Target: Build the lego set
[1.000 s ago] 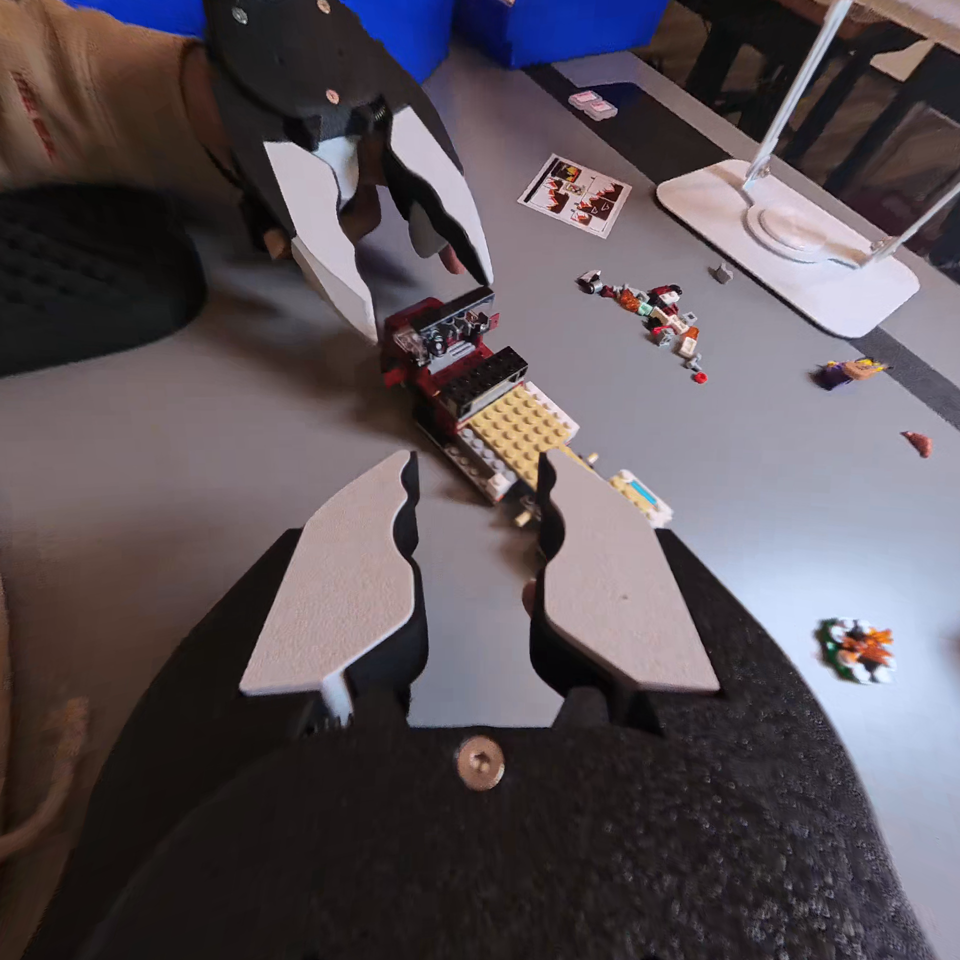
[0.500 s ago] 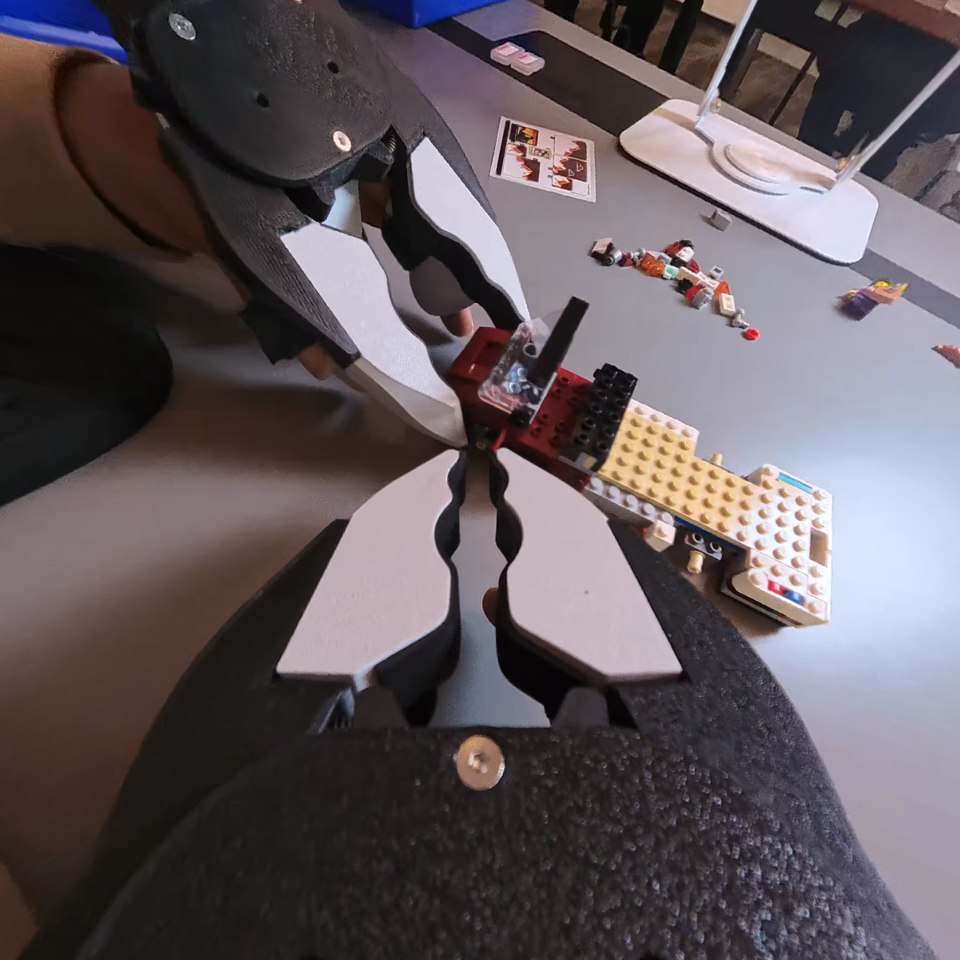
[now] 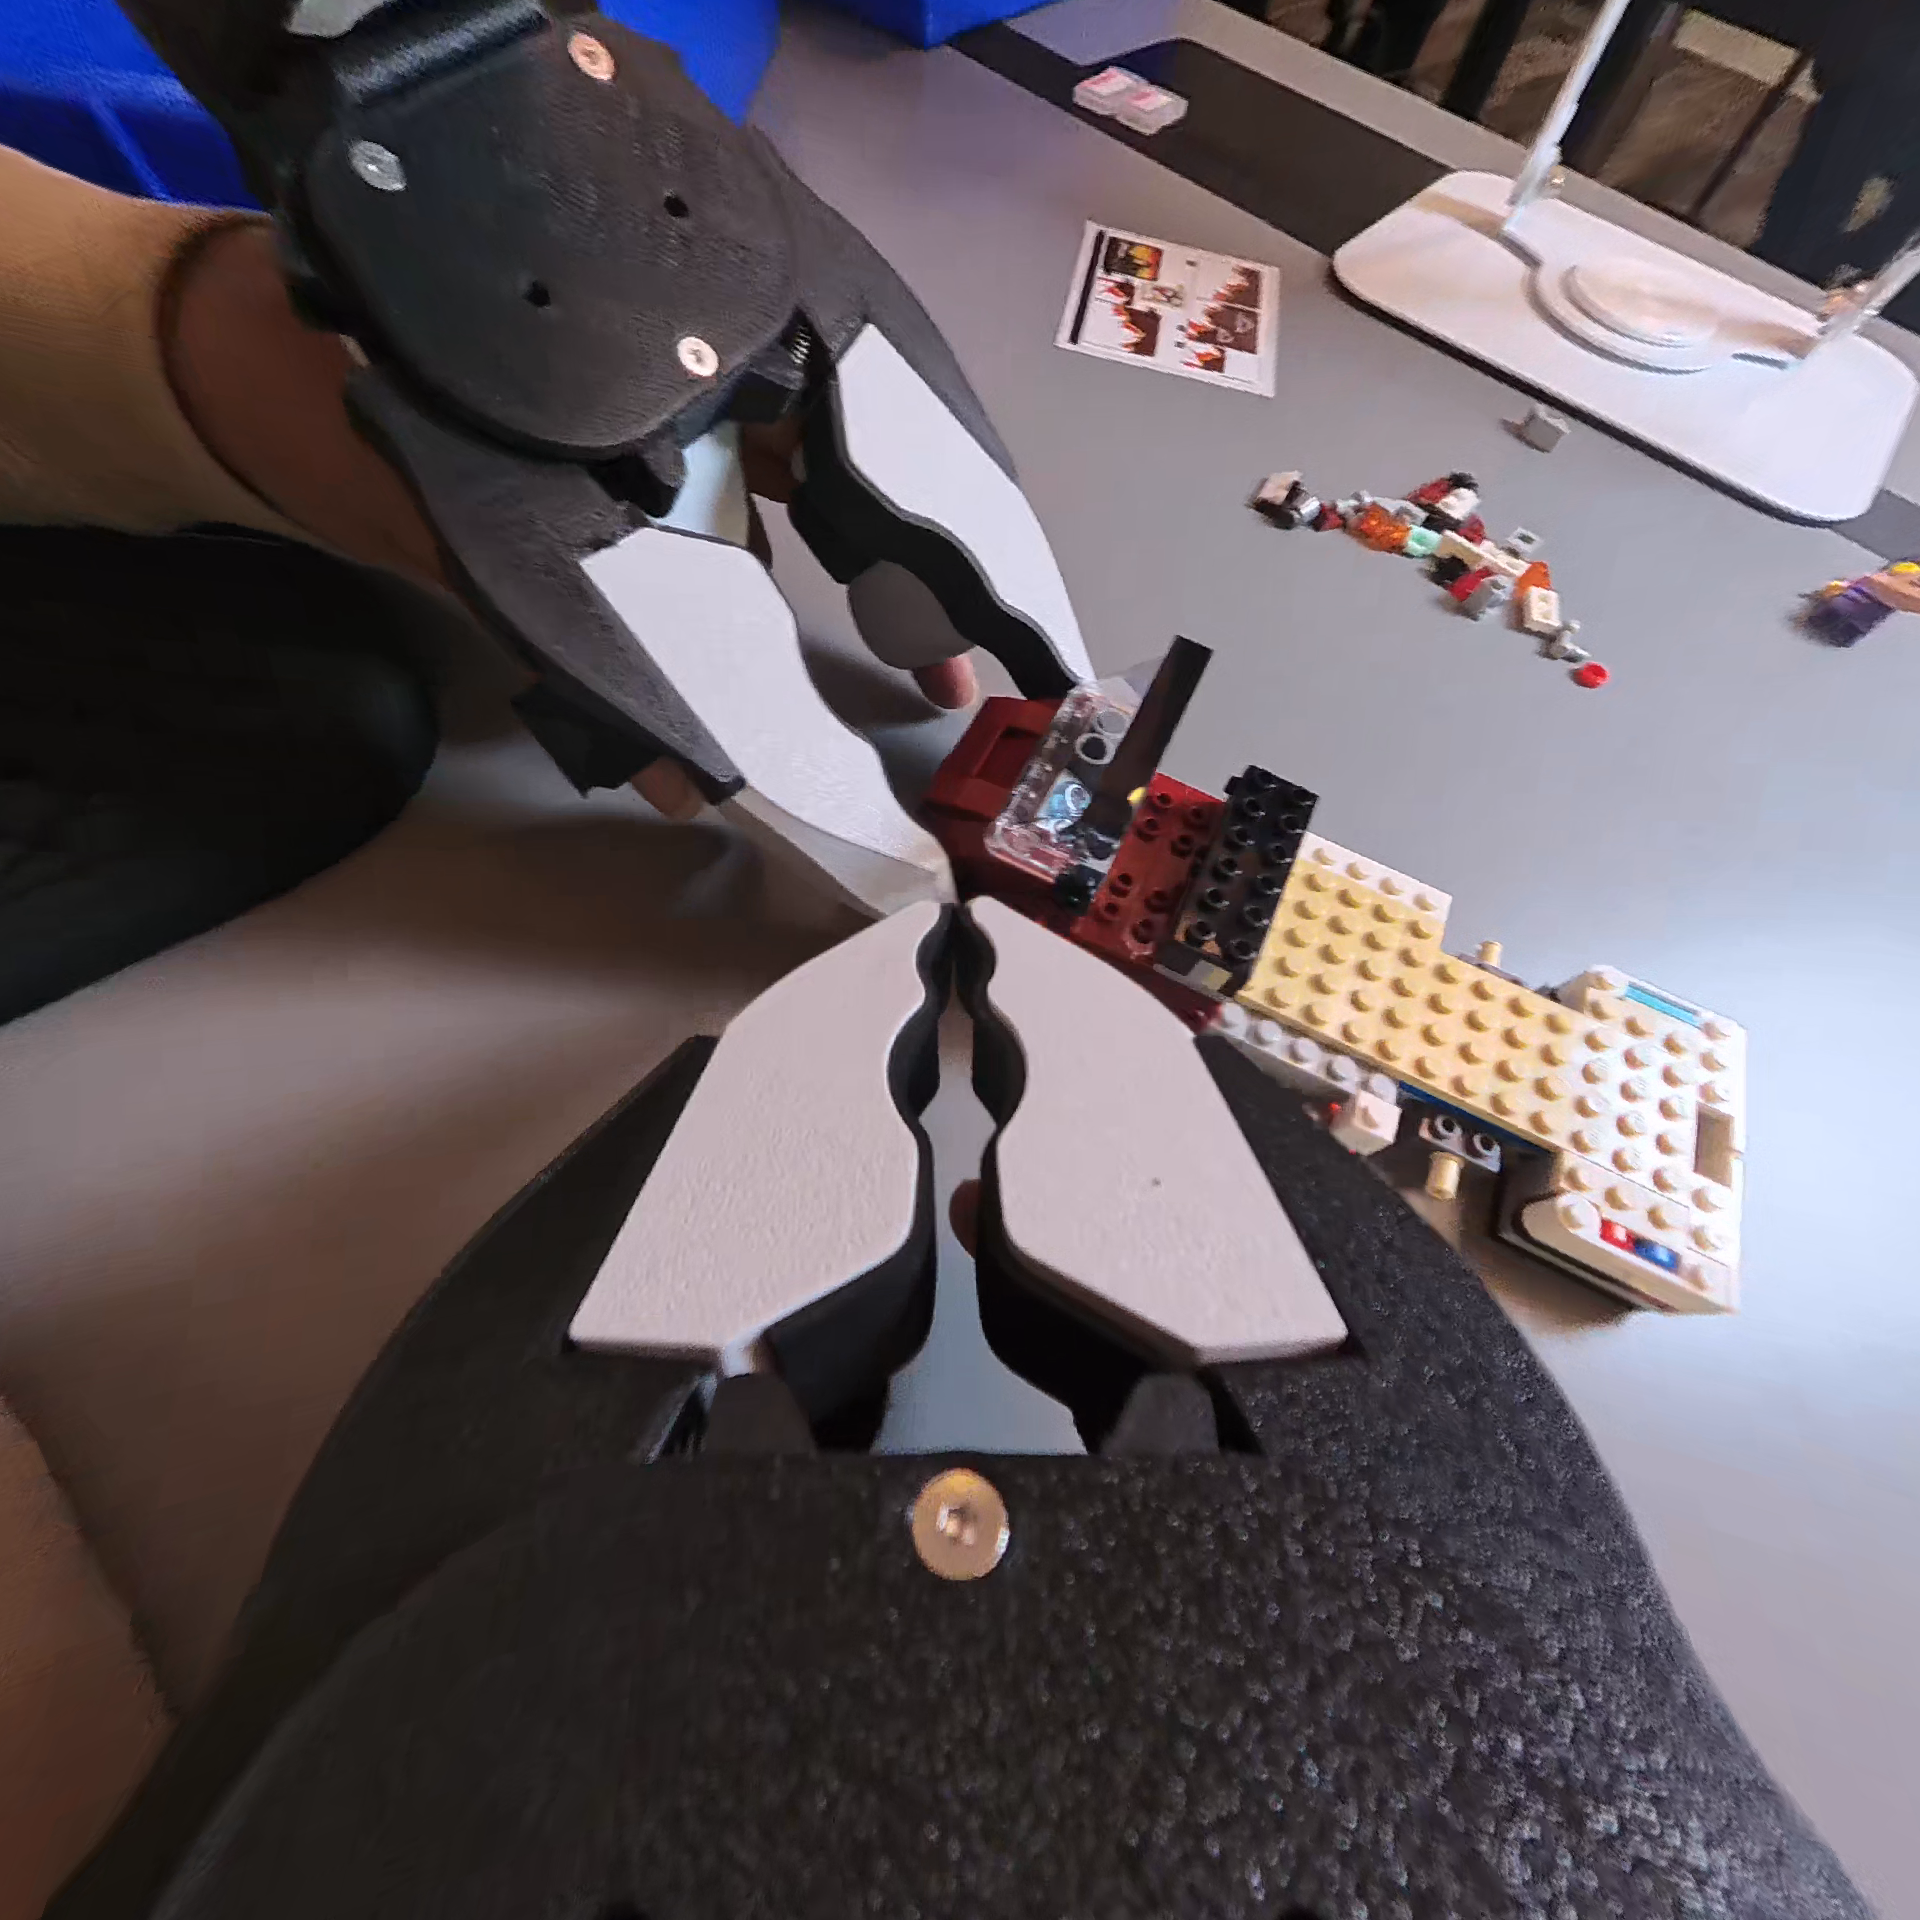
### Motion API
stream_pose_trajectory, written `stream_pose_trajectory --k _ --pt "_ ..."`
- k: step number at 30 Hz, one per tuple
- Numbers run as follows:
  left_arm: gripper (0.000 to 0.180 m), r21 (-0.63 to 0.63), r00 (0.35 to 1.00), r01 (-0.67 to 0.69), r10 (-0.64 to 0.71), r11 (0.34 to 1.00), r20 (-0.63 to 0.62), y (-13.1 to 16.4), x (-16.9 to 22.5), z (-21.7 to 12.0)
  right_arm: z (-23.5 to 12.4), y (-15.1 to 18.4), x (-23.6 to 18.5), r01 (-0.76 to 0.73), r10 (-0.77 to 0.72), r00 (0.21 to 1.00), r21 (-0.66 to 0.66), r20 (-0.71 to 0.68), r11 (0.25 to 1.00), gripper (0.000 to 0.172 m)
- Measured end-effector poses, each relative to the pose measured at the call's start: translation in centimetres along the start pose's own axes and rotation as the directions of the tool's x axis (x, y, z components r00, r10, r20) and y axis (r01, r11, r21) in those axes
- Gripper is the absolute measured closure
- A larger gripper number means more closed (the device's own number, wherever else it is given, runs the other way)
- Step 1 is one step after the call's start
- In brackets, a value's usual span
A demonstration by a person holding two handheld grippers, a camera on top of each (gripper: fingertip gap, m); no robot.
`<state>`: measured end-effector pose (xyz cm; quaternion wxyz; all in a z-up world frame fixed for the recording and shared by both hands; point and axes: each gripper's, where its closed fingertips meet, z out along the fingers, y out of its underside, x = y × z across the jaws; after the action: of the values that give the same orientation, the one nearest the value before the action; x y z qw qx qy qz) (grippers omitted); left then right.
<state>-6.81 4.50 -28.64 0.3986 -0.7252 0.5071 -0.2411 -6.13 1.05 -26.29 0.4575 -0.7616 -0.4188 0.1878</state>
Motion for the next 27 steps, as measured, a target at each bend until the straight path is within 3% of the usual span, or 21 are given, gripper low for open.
stream_pose_trajectory --k 4,21,27 --pt "0.122 0.0 1.0 0.004 -0.004 1.0 0.007 0.0 -0.1 0.0 0.6 1.5 0.4 0.042 -0.046 0.998 -0.085 -0.042 0.995 0.172" --pt "0.122 -0.003 1.0 0.0 0.0 1.0 0.026 0.1 -0.4 0.0 0.3 1.3 1.4 -0.097 0.095 0.994 -0.04 -0.049 0.995 0.172" --pt "0.122 -0.003 1.0 0.012 -0.011 1.0 0.021 0.1 -0.3 0.0 0.2 1.4 1.6 -0.061 0.058 0.996 -0.04 -0.068 0.997 0.172"
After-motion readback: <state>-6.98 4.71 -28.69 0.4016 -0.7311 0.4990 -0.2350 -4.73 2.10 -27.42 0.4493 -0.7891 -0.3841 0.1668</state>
